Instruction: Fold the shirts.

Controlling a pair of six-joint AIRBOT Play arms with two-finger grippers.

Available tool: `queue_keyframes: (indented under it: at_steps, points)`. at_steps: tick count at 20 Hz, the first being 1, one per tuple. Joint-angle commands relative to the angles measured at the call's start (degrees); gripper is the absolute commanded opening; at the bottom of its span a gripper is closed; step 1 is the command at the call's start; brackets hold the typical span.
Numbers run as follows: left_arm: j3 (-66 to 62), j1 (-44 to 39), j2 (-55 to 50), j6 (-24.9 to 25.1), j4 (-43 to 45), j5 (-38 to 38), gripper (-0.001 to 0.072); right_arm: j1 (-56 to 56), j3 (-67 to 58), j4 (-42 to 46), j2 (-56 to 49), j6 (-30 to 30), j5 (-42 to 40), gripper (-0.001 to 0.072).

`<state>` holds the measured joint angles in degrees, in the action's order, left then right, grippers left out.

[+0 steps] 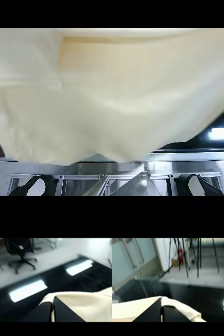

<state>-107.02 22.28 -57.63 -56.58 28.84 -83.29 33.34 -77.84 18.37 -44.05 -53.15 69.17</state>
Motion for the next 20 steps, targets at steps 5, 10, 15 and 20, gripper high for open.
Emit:
queue_keyframes:
  at_steps: [5,10,15,20]
  points:
    - [3.0,-19.1,-29.6,-1.1,20.3,6.1,0.0023,-9.9,21.0,7.9,-17.1,5.6,-15.5,0.0016]
    - [-12.5,-20.0,-50.6,-5.9,22.5,7.1,0.0023,-9.8,17.0,-6.3,-37.7,16.0,-18.8,0.0016]
    - [-5.1,-20.1,-53.9,-3.3,22.5,16.5,0.0023,-9.8,8.9,-8.4,-52.9,16.6,-17.0,0.0016]
    - [2.4,-20.4,-53.9,-1.4,22.7,18.9,0.0023,-9.8,8.7,-3.0,-59.6,16.2,-12.1,0.0016]
